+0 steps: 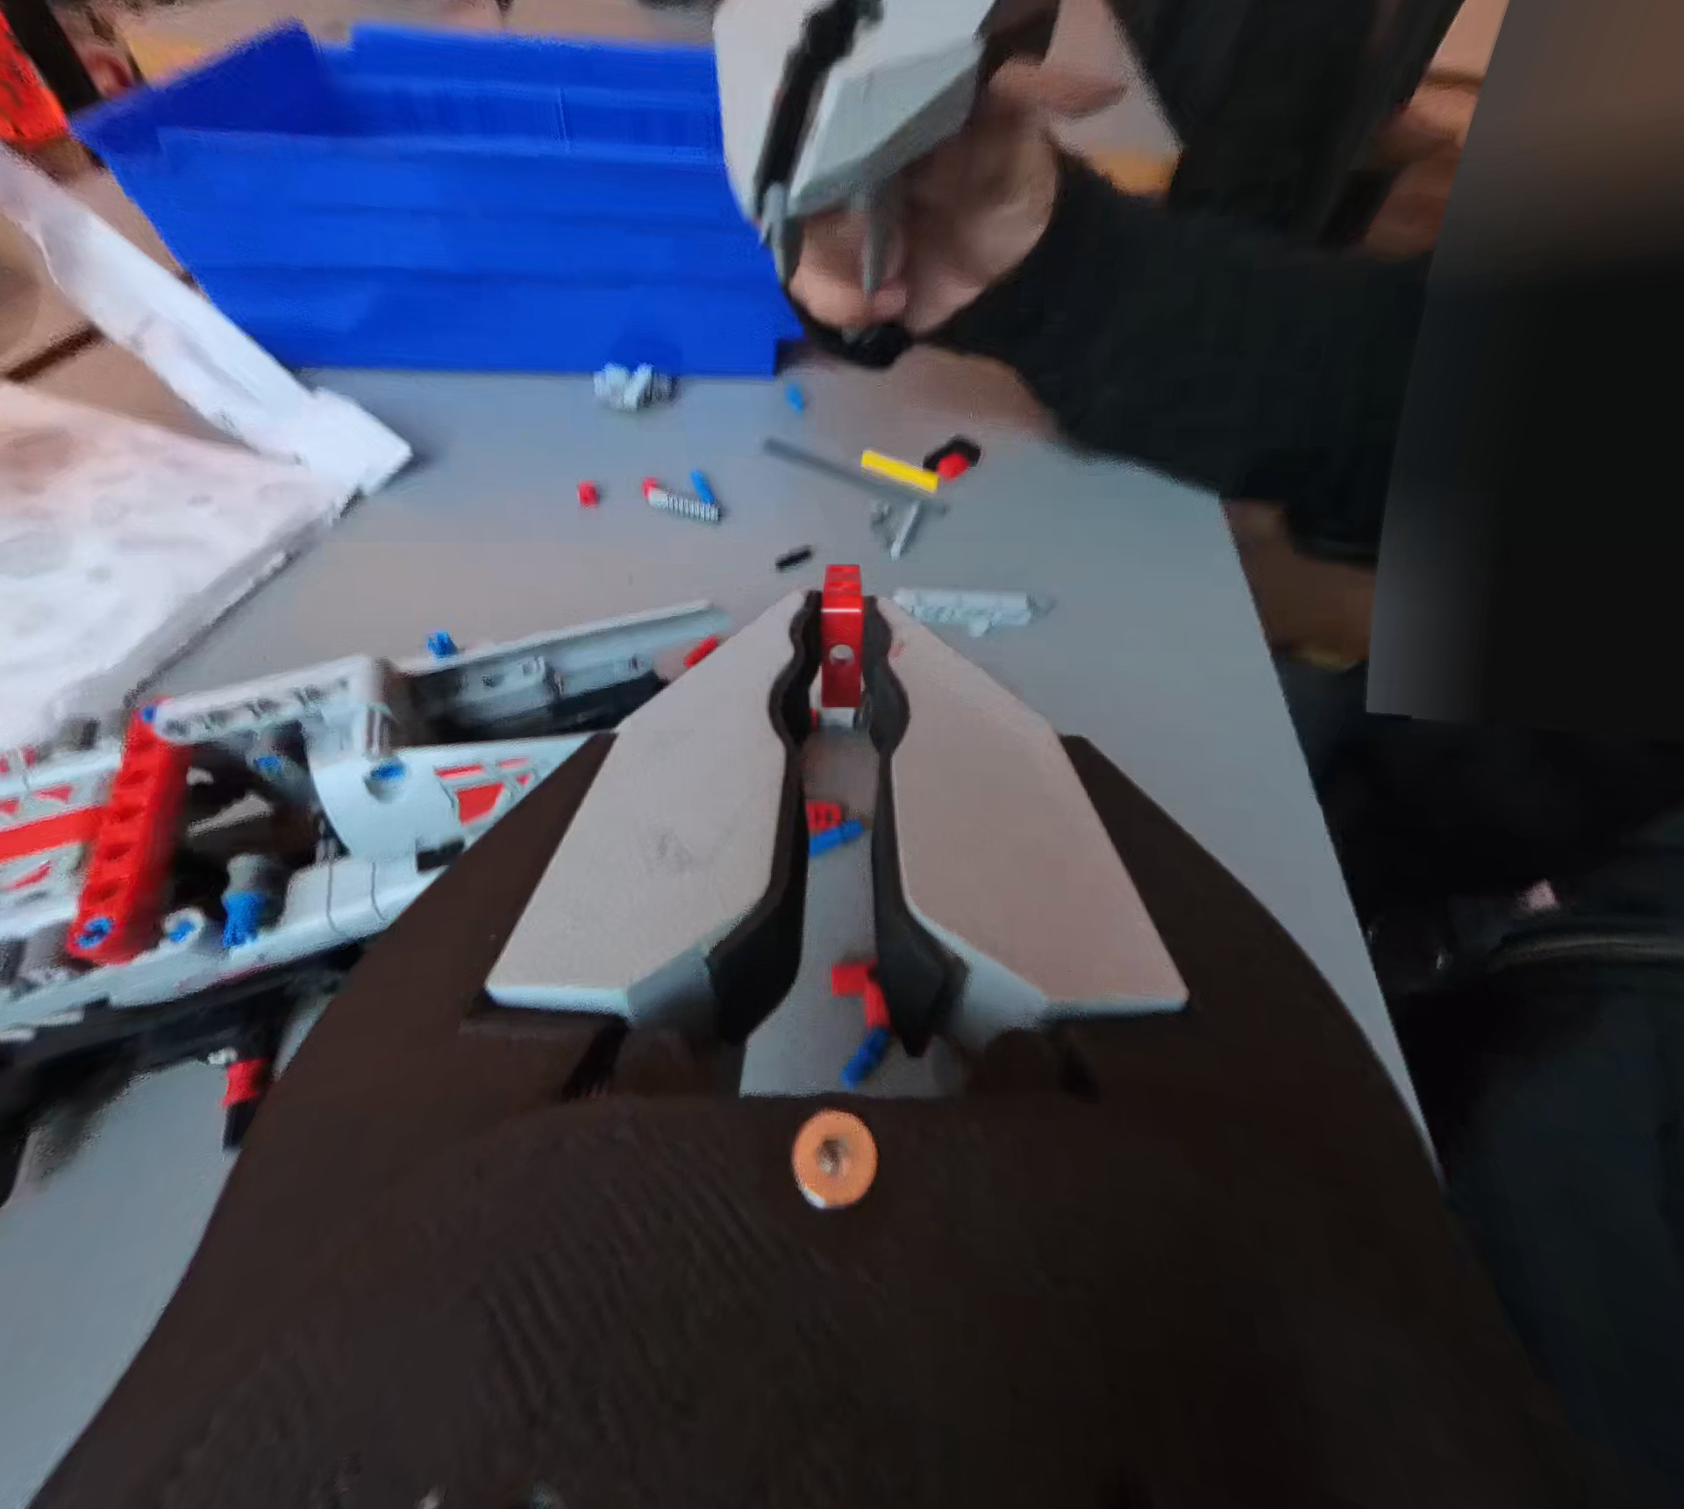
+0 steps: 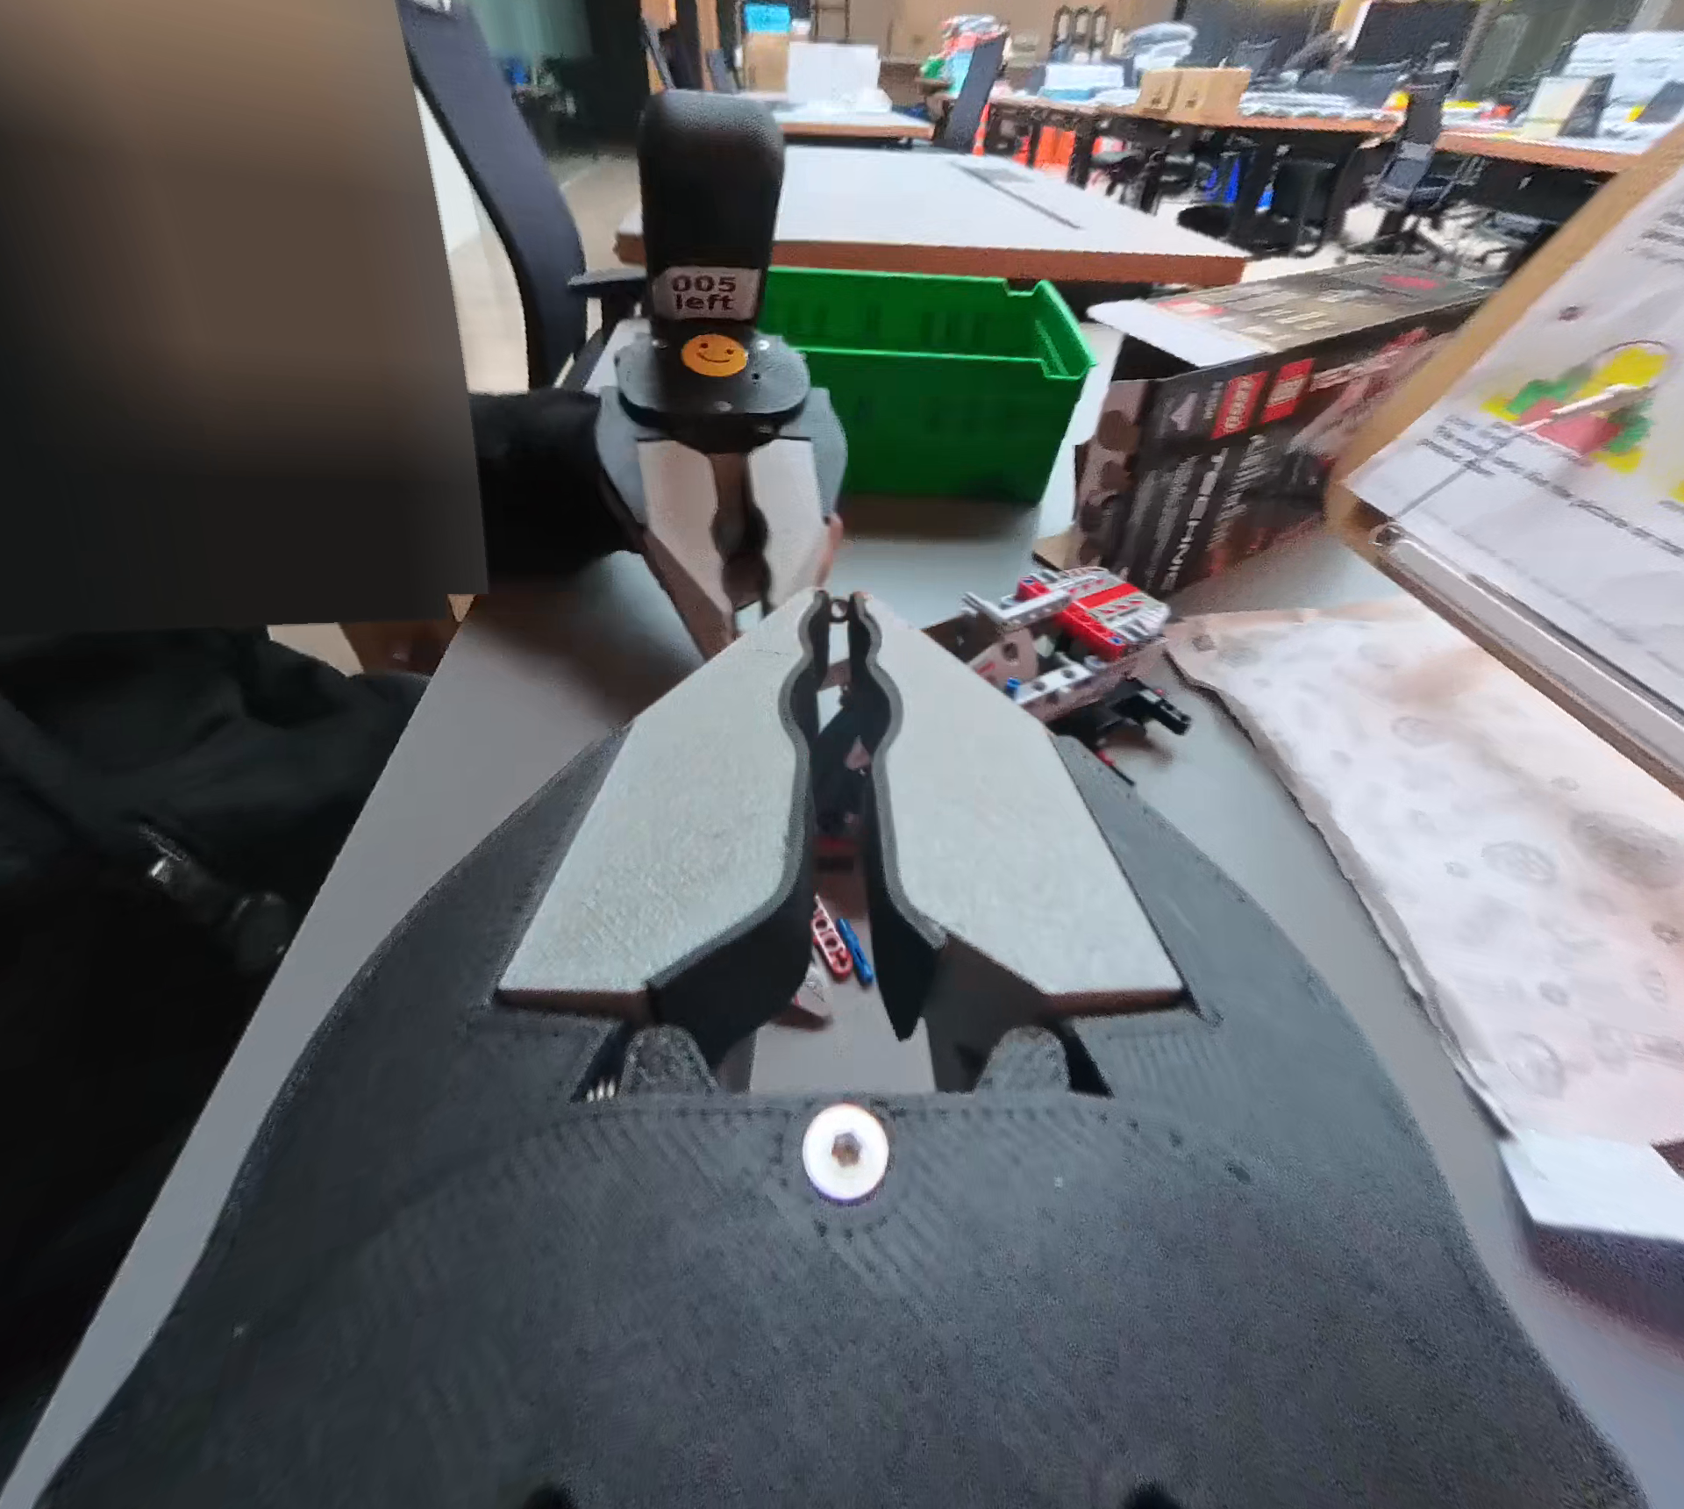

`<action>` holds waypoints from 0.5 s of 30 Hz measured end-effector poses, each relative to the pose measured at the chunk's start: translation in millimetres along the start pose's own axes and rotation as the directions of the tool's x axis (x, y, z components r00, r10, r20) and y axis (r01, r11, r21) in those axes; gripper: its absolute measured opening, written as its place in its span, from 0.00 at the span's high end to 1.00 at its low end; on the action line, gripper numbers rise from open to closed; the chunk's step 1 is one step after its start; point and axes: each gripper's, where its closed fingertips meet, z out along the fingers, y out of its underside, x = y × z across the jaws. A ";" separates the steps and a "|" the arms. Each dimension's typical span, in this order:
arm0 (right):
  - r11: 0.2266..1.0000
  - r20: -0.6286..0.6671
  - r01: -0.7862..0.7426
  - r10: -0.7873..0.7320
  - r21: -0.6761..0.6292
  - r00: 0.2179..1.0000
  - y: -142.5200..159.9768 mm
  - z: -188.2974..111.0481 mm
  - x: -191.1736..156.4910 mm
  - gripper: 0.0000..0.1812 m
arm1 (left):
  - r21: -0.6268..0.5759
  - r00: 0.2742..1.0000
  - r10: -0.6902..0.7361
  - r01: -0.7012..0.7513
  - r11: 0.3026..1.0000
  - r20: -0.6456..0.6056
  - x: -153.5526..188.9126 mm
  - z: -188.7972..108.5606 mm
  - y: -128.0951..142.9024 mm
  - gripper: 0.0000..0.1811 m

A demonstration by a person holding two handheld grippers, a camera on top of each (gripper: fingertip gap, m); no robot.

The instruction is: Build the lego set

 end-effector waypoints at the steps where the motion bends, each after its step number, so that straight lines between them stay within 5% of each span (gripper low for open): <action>1: 1.000 -0.007 -0.019 0.019 -0.020 1.000 2.8 -4.1 5.0 1.00 | 0.031 1.000 0.013 -0.014 0.999 0.023 -2.8 -1.0 -5.9 0.97; 6: 0.910 0.006 -0.043 0.049 -0.412 0.999 77.5 -11.4 12.6 1.00 | 0.000 0.999 0.025 -0.025 1.000 0.031 -7.4 1.0 4.6 0.97; 10: 0.674 -0.023 0.001 -0.028 -0.738 0.999 153.4 -26.7 21.1 0.99 | -0.012 0.999 0.036 -0.035 0.999 0.031 -7.3 3.3 7.9 0.97; 15: 0.770 -0.019 -0.004 -0.010 -0.637 1.000 129.8 -17.0 18.0 0.96 | -0.010 0.999 0.039 -0.039 0.999 0.027 -5.9 2.9 7.3 0.97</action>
